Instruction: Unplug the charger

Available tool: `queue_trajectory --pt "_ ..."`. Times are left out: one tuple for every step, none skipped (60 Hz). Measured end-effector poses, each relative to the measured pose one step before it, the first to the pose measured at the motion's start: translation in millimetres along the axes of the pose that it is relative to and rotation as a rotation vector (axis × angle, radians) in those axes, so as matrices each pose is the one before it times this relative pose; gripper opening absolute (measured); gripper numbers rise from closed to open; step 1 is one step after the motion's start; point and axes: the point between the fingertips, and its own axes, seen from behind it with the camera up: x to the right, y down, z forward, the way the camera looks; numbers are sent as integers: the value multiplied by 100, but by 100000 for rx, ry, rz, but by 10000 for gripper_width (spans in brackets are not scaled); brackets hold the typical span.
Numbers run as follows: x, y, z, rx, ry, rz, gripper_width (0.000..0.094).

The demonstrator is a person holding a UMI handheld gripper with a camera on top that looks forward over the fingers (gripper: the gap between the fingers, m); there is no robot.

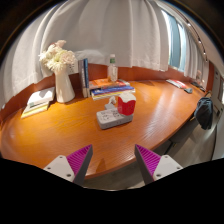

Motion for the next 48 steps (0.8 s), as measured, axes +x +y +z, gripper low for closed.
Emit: queue_trajectory --pt "409 -413 996 912 -300 -453 853" --pt "395 -539 872 891 -501 -411 849" --pt "411 -652 882 1029 -627 -543 850" --pt "355 -631 811 1118 -881 -517 848" --pt "342 -582 818 1284 -1040 -448 849" --pt "272 -623 812 1071 -1137 -549 849" --pt "246 -605 803 1010 -1180 -604 850" --pt "328 -558 754 1009 -1098 -614 849" --pt "336 -524 761 884 -977 -597 848" --pt "352 -501 744 927 -746 -562 847" --pt "399 -471 726 989 -486 -467 846" --pt "371 -454 750 794 -385 -675 847" --pt "367 -382 735 699 -243 -793 848" --pt "330 -308 757 445 -202 -955 847" --pt "281 -256 699 283 -333 -979 846" --pt "207 -214 646 166 -441 -823 846" --pt "175 -234 606 138 -579 -606 846" --pt "91 -191 622 179 -774 -441 845" --pt "61 -220 596 279 -978 -380 845" --pt "-25 -268 521 581 -1295 -226 840" --pt "-40 -293 441 808 -1407 -91 832" --pt "-123 -329 430 1038 -1452 -245 811" --pt "-139 -352 405 1342 -1564 -792 765" --pt "-81 -341 366 1523 -1241 -1259 690" --pt "38 -237 391 1514 -867 -1747 591" --pt "609 18 353 722 820 -1836 531" --pt "-71 -28 264 69 124 -1498 533" --pt "-110 -133 168 297 -1122 -252 531" --pt "-25 44 90 -318 -440 166 524" --pt "-64 85 5 -714 -713 220 508" --pt "-45 52 -37 -821 -621 564 498" --pt "-43 5 -56 -797 -614 621 482" --pt "-108 32 -27 -877 -779 750 472" --pt "-85 24 -15 -1024 -804 800 454" --pt "-107 -61 28 -719 -1073 696 436" --pt "-41 -50 51 -798 -969 596 422" --pt "-31 -68 14 -1059 -831 393 411" --pt "-58 -34 45 -1304 -1000 333 403" --pt "22 -23 2 -1552 -989 826 401" --pt "48 -205 -51 -1824 -898 1586 391" --pt "59 -118 -21 -1502 -997 1668 382" --pt "-28 -611 -256 -332 -1195 1697 385" --pt "181 -1129 -543 579 -984 1275 385" --pt "135 -1849 -602 4443 -462 1207 386" --pt "328 -2803 -864 6266 -15 -72 384" --pt "590 -2875 -799 6743 1168 -1120 384" --pt "1173 -2860 278 4389 521 -124 385" --pt "-221 -3170 -1273 6841 1985 -793 383"
